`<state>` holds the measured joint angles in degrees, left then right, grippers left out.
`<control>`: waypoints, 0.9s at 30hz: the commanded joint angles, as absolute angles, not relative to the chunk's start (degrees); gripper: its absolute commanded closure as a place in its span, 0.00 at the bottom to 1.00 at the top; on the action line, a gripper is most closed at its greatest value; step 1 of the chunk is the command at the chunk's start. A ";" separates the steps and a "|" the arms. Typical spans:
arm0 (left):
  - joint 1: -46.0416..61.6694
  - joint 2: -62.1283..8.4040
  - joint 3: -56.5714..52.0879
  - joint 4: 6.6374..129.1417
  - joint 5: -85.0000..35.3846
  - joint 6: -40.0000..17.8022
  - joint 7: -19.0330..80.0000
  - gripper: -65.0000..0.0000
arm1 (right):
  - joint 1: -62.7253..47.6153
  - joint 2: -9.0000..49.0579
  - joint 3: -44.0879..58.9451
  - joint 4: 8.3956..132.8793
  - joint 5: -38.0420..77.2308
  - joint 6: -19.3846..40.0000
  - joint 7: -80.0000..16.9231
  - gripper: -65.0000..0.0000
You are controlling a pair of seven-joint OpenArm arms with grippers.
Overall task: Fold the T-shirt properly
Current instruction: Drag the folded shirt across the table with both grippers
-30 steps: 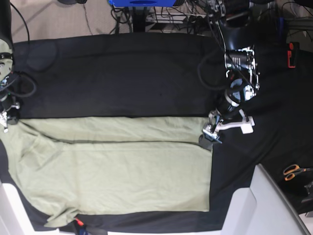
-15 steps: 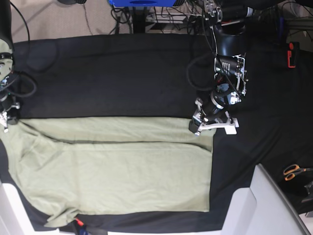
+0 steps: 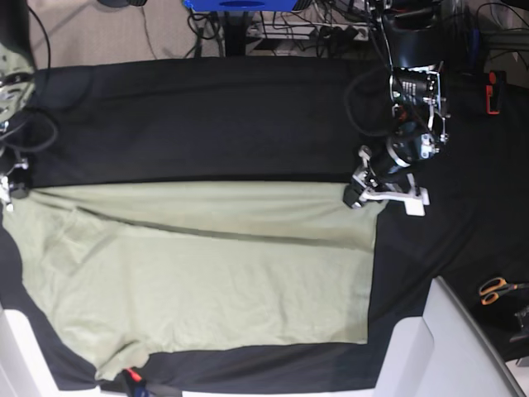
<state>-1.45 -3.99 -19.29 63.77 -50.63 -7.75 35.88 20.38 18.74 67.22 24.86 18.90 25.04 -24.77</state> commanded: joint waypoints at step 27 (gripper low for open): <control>23.25 -13.67 -19.65 83.12 -50.95 -8.22 36.18 1.00 | -6.46 -5.41 67.74 77.05 27.82 25.54 -47.25 1.00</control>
